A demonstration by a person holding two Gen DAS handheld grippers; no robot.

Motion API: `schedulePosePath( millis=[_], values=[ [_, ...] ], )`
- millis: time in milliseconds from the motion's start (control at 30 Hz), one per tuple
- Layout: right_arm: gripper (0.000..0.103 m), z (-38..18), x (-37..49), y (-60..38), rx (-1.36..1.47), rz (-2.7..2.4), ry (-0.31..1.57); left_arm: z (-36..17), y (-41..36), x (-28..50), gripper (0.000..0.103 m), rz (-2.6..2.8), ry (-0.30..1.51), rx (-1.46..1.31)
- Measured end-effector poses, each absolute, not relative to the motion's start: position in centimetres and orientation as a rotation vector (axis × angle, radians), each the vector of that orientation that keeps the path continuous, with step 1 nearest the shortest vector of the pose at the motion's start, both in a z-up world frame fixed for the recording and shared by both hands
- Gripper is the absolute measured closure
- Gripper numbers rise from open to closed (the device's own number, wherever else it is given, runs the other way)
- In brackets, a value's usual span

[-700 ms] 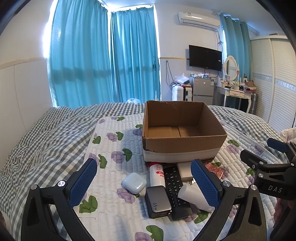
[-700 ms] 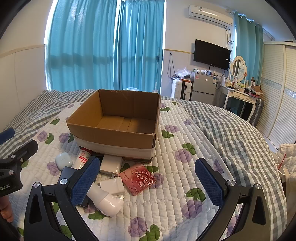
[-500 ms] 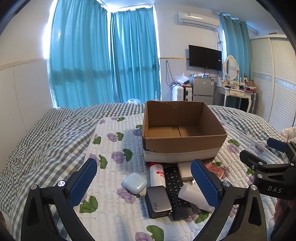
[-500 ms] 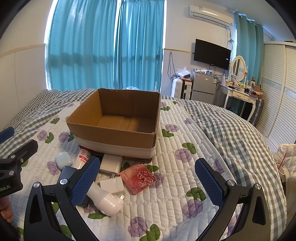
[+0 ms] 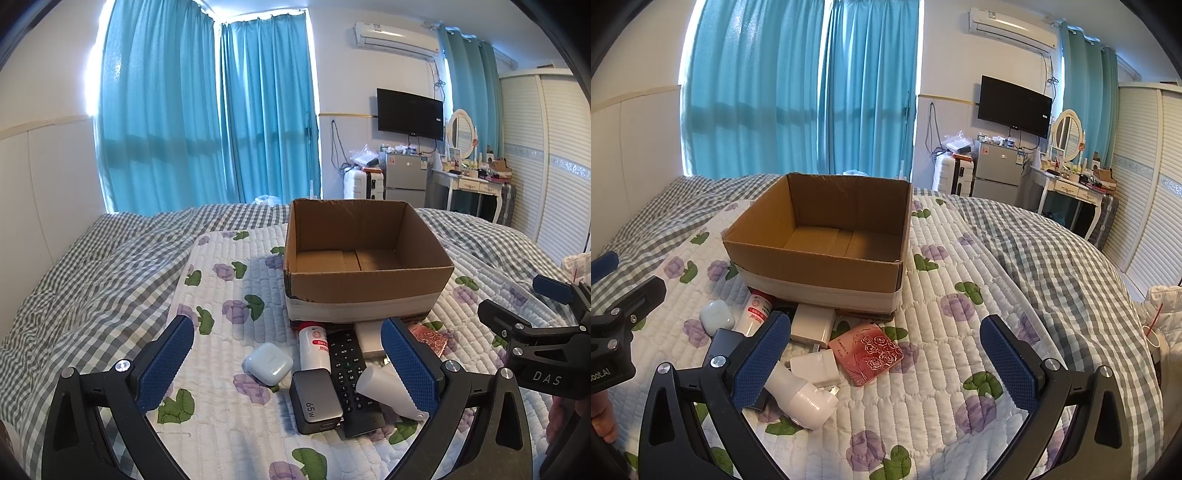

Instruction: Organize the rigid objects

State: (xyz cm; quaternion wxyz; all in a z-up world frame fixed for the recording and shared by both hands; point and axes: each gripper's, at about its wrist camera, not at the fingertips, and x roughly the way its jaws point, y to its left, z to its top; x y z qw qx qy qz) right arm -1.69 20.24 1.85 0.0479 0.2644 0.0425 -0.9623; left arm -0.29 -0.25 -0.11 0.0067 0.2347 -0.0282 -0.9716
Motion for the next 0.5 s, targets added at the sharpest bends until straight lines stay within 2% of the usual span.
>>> schedulePosePath(
  millis=[500],
  values=[
    [0.000,1.82,-1.79,20.26,0.817,-2.934,0.129,-0.33,0.06,-0.29,0.000,-3.039,-0.111,0.735]
  ],
)
